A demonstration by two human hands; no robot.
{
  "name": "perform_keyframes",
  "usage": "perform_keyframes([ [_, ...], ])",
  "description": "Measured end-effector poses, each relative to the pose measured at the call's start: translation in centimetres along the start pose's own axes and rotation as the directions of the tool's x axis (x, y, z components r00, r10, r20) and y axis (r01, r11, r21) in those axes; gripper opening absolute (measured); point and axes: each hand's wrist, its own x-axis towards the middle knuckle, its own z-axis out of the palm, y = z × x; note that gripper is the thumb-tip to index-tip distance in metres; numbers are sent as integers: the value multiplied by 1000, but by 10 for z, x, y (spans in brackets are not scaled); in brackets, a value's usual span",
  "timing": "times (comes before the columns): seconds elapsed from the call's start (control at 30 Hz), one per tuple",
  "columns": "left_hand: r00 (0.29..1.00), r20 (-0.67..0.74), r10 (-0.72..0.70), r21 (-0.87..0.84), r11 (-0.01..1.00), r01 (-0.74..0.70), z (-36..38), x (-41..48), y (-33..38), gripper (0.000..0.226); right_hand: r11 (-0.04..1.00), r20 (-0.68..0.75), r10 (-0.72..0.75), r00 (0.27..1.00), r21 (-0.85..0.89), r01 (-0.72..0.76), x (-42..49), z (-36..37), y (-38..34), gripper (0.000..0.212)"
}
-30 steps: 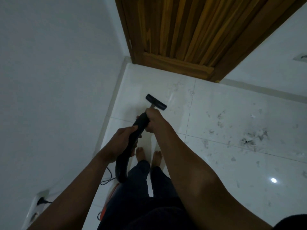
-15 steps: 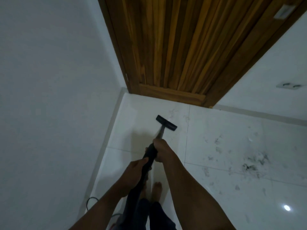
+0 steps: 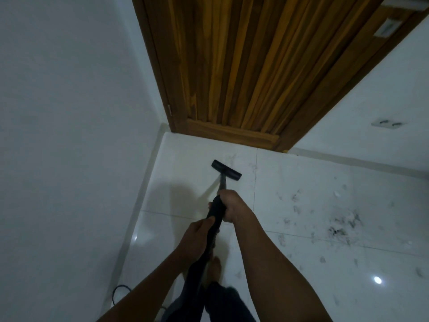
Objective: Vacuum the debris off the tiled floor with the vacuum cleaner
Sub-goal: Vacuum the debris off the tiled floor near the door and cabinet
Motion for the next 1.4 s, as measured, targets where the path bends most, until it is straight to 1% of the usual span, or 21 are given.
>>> perform_keyframes([
  [0.1, 999, 6, 43, -2, 999, -43, -2, 5, 1, 47, 1000, 11, -14, 1000, -21, 14, 1, -1, -4, 31],
  [0.2, 999, 54, -1, -37, 999, 3, -1, 11, 5, 47, 999, 20, 13, 1000, -45, -12, 7, -1, -9, 26],
  [0.3, 994, 97, -48, -68, 996, 55, -2, 21, 11, 48, 998, -5, 13, 1000, -61, -13, 22, -2, -16, 33],
  [0.4, 997, 65, -32, -13, 999, 33, -4, 40, 23, 47, 999, -10, -5, 1000, -46, 5, 32, 0, -33, 39],
  [0.47, 999, 47, -11, -12, 1000, 11, -4, 48, 31, 46, 1000, -14, -9, 1000, -17, 9, 41, 0, -45, 39],
  [0.6, 996, 89, -26, -49, 998, 30, 0, 60, 37, 46, 999, -15, 4, 1000, -49, -5, 56, -4, -55, 39],
  [0.77, 994, 80, -71, -55, 996, 75, 6, 92, 46, 47, 998, -31, 2, 1000, -70, -4, 77, -8, -79, 39],
  [0.83, 995, 83, -61, -82, 994, 67, 6, 102, 51, 44, 997, -28, -18, 999, -70, 16, 83, -10, -90, 40],
  [0.93, 991, 122, -46, -71, 996, 55, 6, 111, 54, 41, 997, -26, 0, 1000, -79, -2, 86, -14, -95, 40],
  [1.07, 986, 122, -110, 22, 994, 108, 12, 121, 54, 45, 993, -38, 2, 999, -119, -7, 94, -19, -99, 42],
  [1.2, 989, 77, -124, -24, 992, 126, 16, 129, 59, 45, 988, -32, -40, 999, -151, 35, 96, -14, -113, 44],
  [1.3, 986, 136, -97, -72, 992, 108, 12, 120, 56, 46, 985, -32, -30, 999, -168, 24, 87, -12, -110, 42],
  [1.4, 975, 149, -166, -25, 985, 172, 11, 112, 56, 48, 985, -56, -10, 998, -171, 0, 85, -12, -101, 43],
])
